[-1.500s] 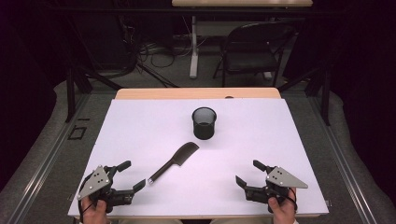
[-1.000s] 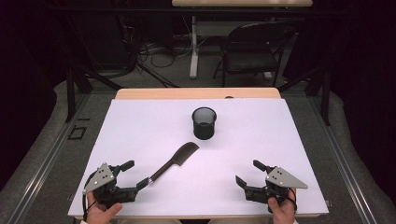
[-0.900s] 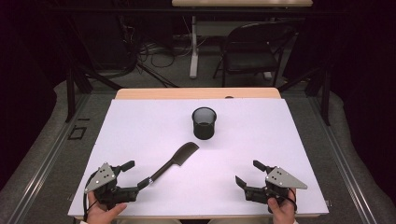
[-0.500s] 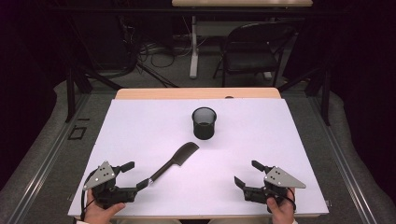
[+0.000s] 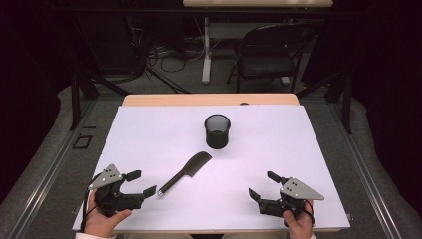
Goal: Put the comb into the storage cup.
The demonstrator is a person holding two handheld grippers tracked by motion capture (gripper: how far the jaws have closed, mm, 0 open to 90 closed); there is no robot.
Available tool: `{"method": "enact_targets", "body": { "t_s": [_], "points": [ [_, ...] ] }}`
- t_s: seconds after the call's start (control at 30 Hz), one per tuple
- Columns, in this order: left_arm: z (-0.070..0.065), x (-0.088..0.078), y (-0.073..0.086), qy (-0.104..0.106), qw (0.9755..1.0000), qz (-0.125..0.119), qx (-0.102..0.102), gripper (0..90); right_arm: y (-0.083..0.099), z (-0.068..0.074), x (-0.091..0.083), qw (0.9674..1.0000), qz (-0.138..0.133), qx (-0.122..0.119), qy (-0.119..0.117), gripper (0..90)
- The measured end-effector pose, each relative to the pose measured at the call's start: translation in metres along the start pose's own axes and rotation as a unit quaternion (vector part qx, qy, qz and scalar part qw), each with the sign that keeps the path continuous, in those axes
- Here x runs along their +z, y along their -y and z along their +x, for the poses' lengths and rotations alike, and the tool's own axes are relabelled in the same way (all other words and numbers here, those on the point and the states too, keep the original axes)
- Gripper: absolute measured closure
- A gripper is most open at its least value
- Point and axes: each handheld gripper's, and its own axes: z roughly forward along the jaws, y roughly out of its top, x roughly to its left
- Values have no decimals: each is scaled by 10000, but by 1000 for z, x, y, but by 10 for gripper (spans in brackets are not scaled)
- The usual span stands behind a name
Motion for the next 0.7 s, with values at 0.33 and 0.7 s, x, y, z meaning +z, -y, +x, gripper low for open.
{"method": "enact_targets", "body": {
  "t_s": [0.33, 0.7],
  "points": [
    [-10, 17, -27, 25, 9981, 592, 185, 252, 1, -1, 1, 10000, -5, 17, -2, 145],
    [-16, 37, -44, 152, 9925, 1205, 166, 289, 1, -1, 1, 10000, 22, 34, -6, 146]
  ]
}}
